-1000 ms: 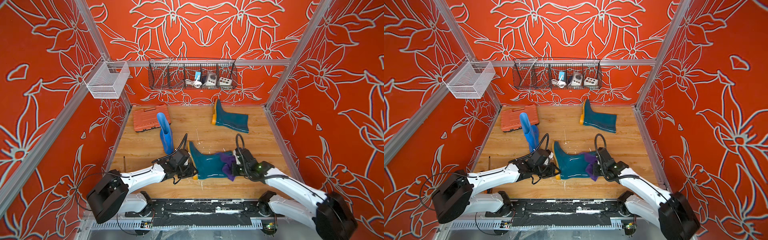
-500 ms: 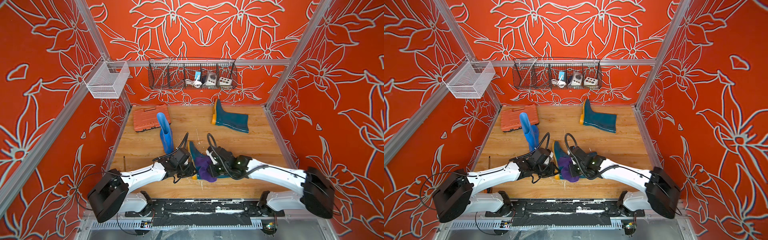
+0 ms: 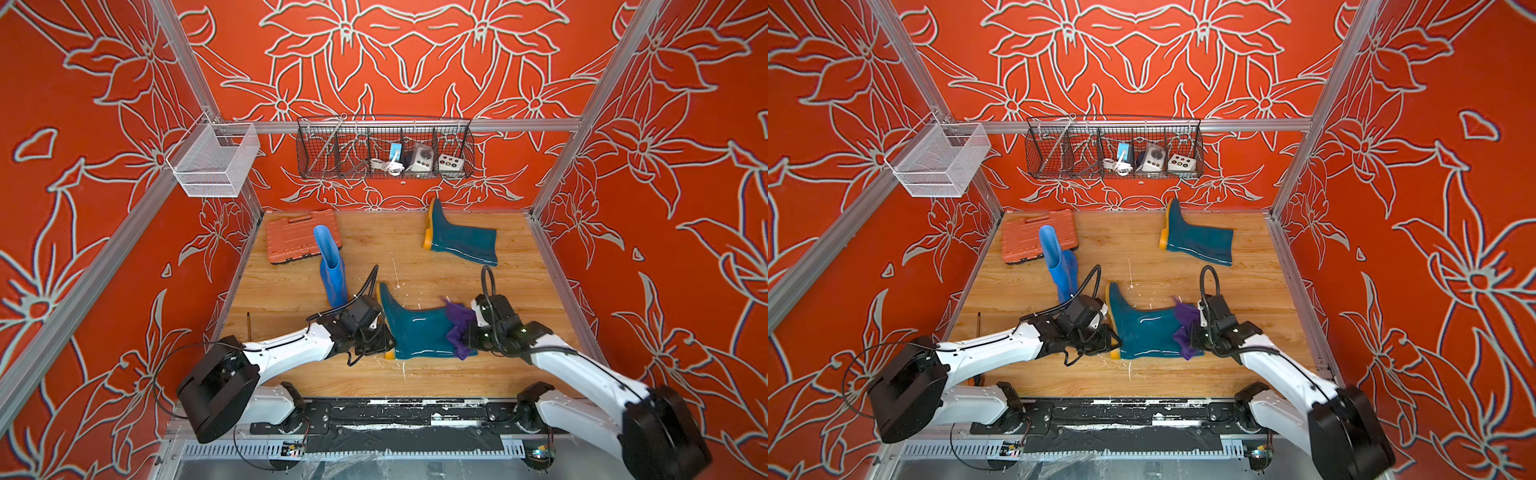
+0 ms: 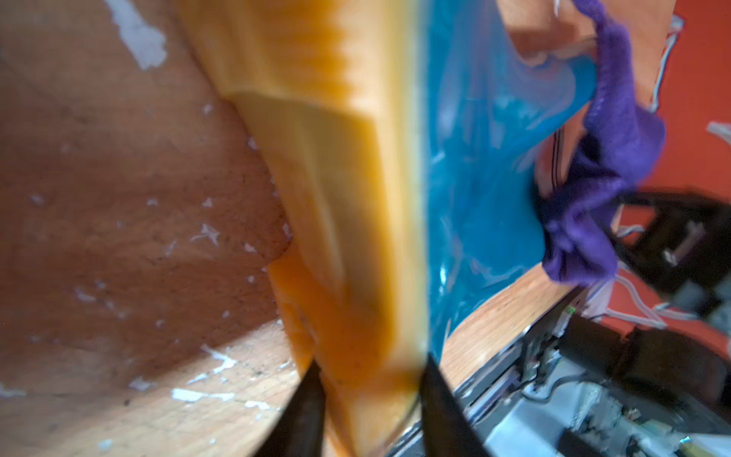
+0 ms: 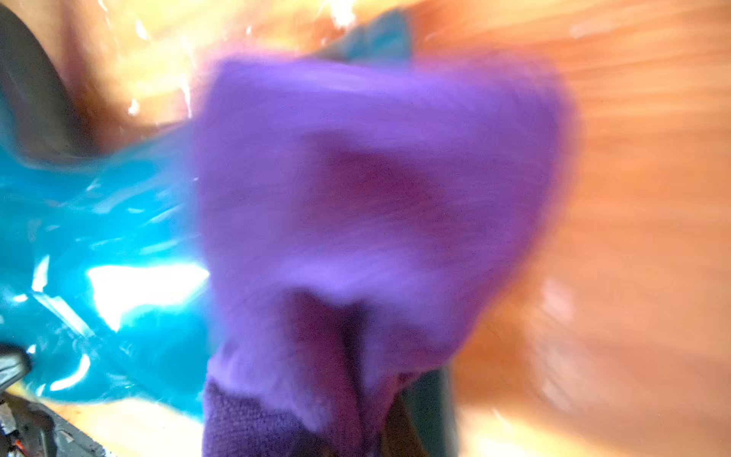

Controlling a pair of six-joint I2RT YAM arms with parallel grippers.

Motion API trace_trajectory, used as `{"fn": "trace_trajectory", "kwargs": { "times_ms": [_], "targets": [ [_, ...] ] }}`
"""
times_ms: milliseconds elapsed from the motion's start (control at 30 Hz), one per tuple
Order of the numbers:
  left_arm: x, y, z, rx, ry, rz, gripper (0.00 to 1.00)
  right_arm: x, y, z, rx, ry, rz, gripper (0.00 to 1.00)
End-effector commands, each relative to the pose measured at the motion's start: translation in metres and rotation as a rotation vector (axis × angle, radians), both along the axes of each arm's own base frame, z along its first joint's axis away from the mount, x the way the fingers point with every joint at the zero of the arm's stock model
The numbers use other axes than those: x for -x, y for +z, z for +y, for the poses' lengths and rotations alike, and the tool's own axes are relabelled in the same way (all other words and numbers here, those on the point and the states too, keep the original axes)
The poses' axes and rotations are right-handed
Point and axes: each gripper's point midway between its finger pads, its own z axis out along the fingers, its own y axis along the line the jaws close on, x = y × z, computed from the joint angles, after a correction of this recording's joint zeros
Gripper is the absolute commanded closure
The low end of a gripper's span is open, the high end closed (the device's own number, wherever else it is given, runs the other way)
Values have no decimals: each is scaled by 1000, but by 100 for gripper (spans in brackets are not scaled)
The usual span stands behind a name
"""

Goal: Wipe the rubber boots with a cloth
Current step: Wipe the dirt off the rubber boot.

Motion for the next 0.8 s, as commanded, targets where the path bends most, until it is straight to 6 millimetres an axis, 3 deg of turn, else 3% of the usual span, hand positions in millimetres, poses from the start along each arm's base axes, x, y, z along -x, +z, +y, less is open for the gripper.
{"fn": "trace_trajectory", "kwargs": {
  "times_ms": [0, 100, 233, 300, 400, 533, 767],
  "targets": [
    [7, -20, 6, -51, 10, 73, 49, 12, 9, -5, -19, -4, -7, 100],
    [8, -31, 3, -51, 16, 102, 44, 12, 19, 12, -101, 15, -35, 100],
    [8, -38, 1, -78, 11, 122, 41, 19, 27, 32, -9, 129, -100, 100],
    [7, -38, 0, -86, 11, 128, 49, 24, 30, 46, 30, 198, -118, 100],
    [5, -32, -2, -84, 16, 131, 72, 31, 35, 72, 51, 293, -149, 100],
    [5, -15, 0, -94, 36, 142, 99, 38, 58, 104, 77, 397, -310, 100],
    [5, 28, -11, -23, 11, 206, 100, 50, 78, 148, 162, 554, -562, 100]
  ]
}}
